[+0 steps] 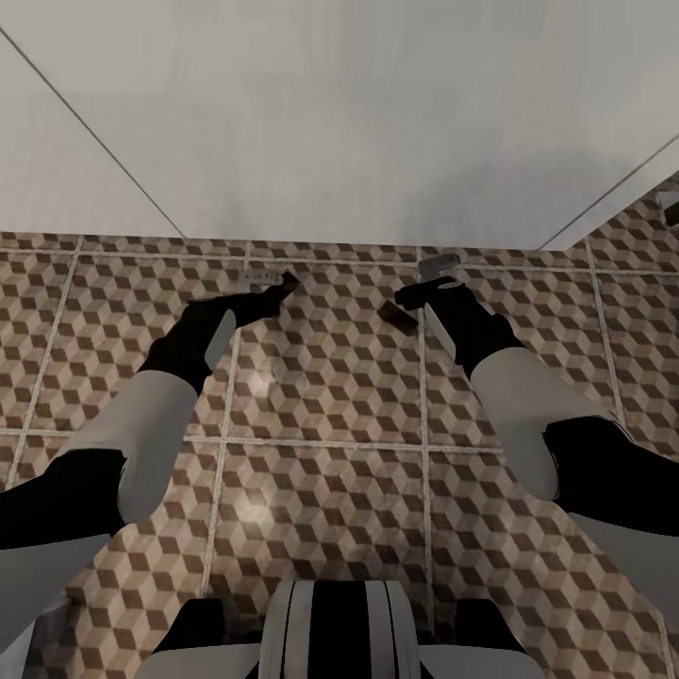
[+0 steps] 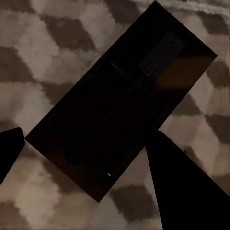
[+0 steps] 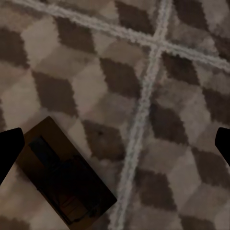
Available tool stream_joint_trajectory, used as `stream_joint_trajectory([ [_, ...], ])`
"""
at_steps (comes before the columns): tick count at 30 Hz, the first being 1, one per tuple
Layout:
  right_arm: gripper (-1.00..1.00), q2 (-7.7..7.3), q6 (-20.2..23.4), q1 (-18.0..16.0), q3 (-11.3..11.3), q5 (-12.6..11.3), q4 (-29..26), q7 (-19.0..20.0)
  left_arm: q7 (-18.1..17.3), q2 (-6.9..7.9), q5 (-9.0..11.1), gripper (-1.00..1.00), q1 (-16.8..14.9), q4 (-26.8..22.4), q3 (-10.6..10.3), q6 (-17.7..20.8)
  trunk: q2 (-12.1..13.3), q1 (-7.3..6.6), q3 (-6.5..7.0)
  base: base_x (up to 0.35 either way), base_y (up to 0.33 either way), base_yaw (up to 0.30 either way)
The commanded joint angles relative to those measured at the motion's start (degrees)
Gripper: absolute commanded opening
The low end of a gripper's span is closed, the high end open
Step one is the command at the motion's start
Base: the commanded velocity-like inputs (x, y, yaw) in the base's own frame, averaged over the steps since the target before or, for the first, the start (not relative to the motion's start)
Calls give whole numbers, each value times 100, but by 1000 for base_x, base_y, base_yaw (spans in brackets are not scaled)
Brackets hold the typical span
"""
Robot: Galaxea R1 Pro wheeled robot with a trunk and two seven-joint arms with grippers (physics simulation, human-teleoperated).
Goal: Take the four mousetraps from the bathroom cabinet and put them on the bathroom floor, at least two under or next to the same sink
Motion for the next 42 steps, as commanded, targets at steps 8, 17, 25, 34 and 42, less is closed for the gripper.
stream_joint_trajectory([
  [8,100,4,41,1,24,42,-6,-12,-21,-9,15,-100,-1,196,37,21,-1,-1,-3,0,0,0],
  [17,100,7,41,2,24,42,-10,-12,-5,-11,12,-100,-2,264,43,21,-1,-1,-3,0,0,0],
  [25,100,7,41,4,24,42,-4,-12,-3,-11,12,-100,-2,280,36,19,-1,-1,-3,0,0,0],
  [34,100,7,41,10,24,42,-7,-12,-3,-11,8,-100,-2,404,27,12,-1,-1,-3,0,0,0],
  [42,100,7,41,11,24,42,-6,-12,-3,-11,3,-100,-1,424,29,11,-1,-1,-3,0,0,0],
])
